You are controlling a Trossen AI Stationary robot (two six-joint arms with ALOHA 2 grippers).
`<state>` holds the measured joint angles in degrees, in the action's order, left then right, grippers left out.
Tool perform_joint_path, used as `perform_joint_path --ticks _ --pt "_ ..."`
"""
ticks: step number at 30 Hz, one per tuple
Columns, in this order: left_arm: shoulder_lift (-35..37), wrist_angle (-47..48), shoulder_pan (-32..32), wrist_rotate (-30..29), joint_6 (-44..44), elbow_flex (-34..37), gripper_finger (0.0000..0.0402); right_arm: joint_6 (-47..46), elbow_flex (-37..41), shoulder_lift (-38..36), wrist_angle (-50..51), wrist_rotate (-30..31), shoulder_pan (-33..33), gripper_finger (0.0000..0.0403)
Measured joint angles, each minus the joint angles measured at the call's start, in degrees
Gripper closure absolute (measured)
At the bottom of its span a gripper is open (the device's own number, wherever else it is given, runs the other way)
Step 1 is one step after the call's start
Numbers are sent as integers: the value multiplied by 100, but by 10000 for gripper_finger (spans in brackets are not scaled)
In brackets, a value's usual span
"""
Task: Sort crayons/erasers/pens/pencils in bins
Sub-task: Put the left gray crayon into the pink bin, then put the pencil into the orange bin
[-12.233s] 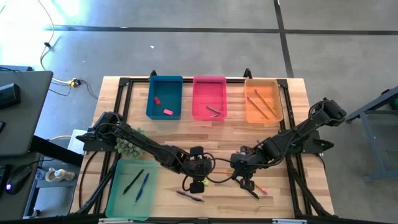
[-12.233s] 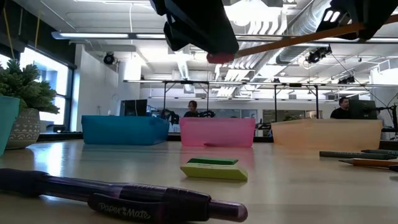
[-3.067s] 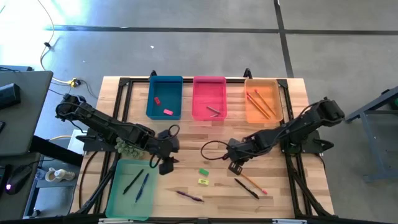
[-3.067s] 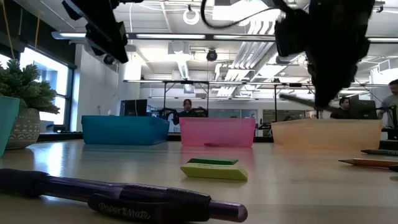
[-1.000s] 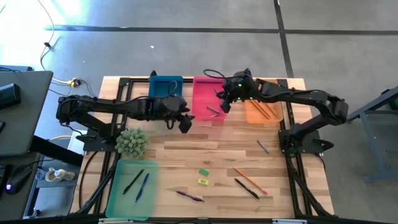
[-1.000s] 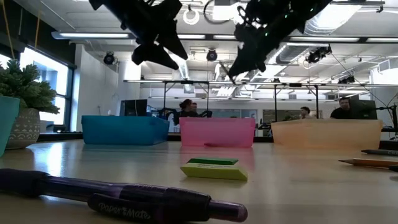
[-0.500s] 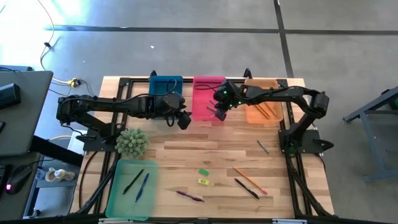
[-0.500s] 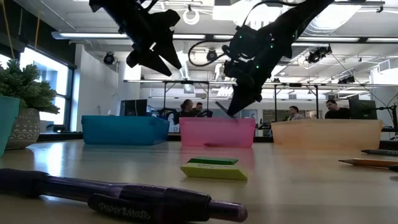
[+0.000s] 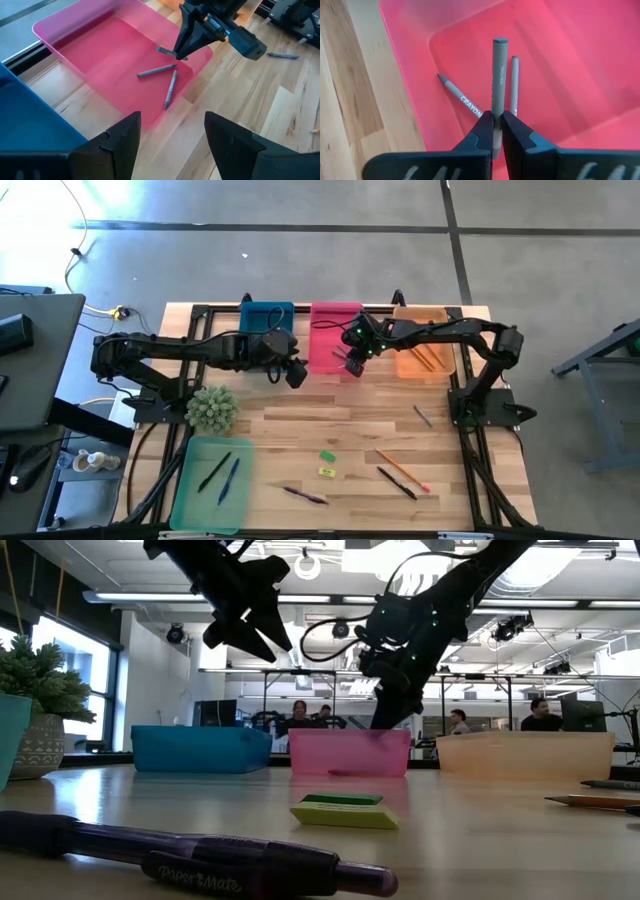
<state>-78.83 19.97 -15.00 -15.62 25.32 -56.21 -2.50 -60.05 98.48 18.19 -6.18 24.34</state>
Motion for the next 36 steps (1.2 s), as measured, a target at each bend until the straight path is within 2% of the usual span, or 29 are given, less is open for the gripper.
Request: perform_joint_path --ticks 6,14,18,28,36 --pt "-2 -2 0 0 0 0 195 -2 0 0 21 -14 -13 389" --pt "-2 -2 2 0 -35 0 195 -166 0 -4 21 95 4 289" --pt "-2 37 2 130 -91 0 195 -312 0 -77 68 142 15 261" --pt "-2 548 15 464 -95 0 195 -341 0 -872 482 146 -107 267" --pt "98 673 15 894 -515 -2 195 -943 -2 -1631 1402 152 -512 270"
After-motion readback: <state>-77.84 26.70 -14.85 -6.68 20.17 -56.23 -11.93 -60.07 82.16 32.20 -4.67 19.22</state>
